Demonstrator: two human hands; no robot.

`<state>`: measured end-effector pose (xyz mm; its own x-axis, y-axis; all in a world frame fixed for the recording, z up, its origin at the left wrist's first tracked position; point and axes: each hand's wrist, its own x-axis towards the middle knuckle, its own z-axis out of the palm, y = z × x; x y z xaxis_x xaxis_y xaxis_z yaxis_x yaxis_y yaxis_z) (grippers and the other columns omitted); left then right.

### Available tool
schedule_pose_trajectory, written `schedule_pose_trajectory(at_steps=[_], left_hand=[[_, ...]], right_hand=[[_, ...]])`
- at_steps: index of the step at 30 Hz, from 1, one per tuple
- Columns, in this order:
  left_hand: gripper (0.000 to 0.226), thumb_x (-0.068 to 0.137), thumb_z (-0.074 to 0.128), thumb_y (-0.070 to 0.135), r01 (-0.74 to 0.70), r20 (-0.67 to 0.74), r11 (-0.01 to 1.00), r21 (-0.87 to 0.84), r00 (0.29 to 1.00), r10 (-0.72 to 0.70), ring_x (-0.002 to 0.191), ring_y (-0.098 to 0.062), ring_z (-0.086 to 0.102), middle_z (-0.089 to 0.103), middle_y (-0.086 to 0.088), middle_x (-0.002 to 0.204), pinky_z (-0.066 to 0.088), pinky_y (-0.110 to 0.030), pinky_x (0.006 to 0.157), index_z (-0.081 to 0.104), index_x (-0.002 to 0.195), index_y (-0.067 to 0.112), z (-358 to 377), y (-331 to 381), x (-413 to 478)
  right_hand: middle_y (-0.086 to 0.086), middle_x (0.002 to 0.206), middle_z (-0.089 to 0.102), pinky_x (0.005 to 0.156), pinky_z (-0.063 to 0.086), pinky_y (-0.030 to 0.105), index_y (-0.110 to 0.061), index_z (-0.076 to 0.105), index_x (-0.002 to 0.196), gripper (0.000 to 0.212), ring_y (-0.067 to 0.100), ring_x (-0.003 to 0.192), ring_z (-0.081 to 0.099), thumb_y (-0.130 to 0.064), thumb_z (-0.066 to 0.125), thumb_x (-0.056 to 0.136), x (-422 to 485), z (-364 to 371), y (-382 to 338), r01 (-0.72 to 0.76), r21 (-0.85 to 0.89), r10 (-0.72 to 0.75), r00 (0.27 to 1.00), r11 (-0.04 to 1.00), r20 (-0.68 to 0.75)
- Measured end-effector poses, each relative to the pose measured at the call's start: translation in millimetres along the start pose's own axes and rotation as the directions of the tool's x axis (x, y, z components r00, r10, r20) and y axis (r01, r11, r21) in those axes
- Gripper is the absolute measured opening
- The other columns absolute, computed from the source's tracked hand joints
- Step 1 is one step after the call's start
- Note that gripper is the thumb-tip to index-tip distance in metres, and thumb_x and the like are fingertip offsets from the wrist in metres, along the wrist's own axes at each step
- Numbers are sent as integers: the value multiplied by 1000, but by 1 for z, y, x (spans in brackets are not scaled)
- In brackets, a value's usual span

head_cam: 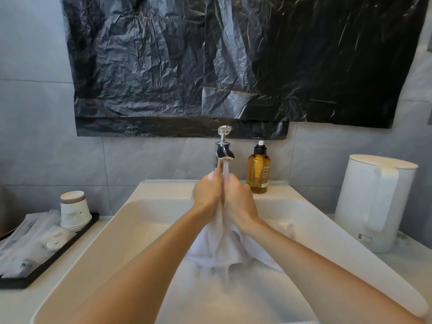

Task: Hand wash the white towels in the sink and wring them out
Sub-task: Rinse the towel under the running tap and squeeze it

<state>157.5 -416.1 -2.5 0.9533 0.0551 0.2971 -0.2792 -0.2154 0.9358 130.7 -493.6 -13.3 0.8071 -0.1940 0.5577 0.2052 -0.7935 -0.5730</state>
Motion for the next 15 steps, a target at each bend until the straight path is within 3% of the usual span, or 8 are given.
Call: schedule_pose_trajectory(at_steps=[2,4,6,8,10,12,14,15], left_hand=[[42,102,34,36,-55,-5,998,23,998,55,85,-24,57,61,-1,81,43,-37,76,55,70,19,-2,1,2],[41,102,35,33,-57,14,996,-75,998,58,85,-29,59,62,-6,82,46,-39,76,54,71,16,-4,-1,6],[36,104,34,36,22,14,972,-233,1000,-19,87,-27,63,65,-9,89,50,-38,78,58,84,16,-10,3,9],[34,104,34,40,110,-7,941,-320,993,-118,94,-24,64,66,-9,99,53,-38,87,58,96,16,-18,8,15],[34,104,34,39,149,0,897,-417,986,-164,94,-25,64,66,-10,98,52,-41,91,55,89,18,-24,8,22],[32,106,34,34,152,22,854,-497,986,-163,80,-21,62,62,-9,86,52,-36,80,51,83,19,-27,13,20],[34,107,31,27,137,54,822,-552,990,-128,73,-18,58,59,-9,80,49,-31,72,50,81,16,-28,16,17],[35,107,30,23,117,49,830,-546,993,-108,72,-19,57,58,-9,78,48,-30,70,50,80,15,-29,16,16]], right_hand=[[11,86,62,62,34,34,-14,47,92,20,33,80,57,-26,34,103,4,-4,5,124,-104,-125,992,987,-1],[7,80,58,61,34,38,-16,46,89,28,29,76,53,-35,33,104,9,-9,9,127,-25,-126,990,992,67],[0,90,62,73,43,38,-19,52,96,45,23,89,58,-60,32,97,12,-11,19,-8,201,-33,980,979,197],[-6,122,58,96,44,35,-20,51,125,77,16,114,54,-82,32,82,10,-15,25,-147,279,18,909,949,417],[-11,138,44,102,39,25,-17,35,143,80,9,125,44,-72,44,86,7,-18,28,-180,308,-42,802,934,596],[-11,144,39,103,39,21,-19,23,149,82,8,130,41,-51,65,86,7,-19,29,-167,365,-123,749,916,651],[-7,141,46,101,43,24,-21,27,148,84,9,127,46,-32,77,81,8,-17,30,-189,352,-109,729,917,676],[-5,131,52,94,47,23,-18,34,143,74,10,119,52,-23,75,81,9,-16,28,-212,329,-70,737,920,672]])
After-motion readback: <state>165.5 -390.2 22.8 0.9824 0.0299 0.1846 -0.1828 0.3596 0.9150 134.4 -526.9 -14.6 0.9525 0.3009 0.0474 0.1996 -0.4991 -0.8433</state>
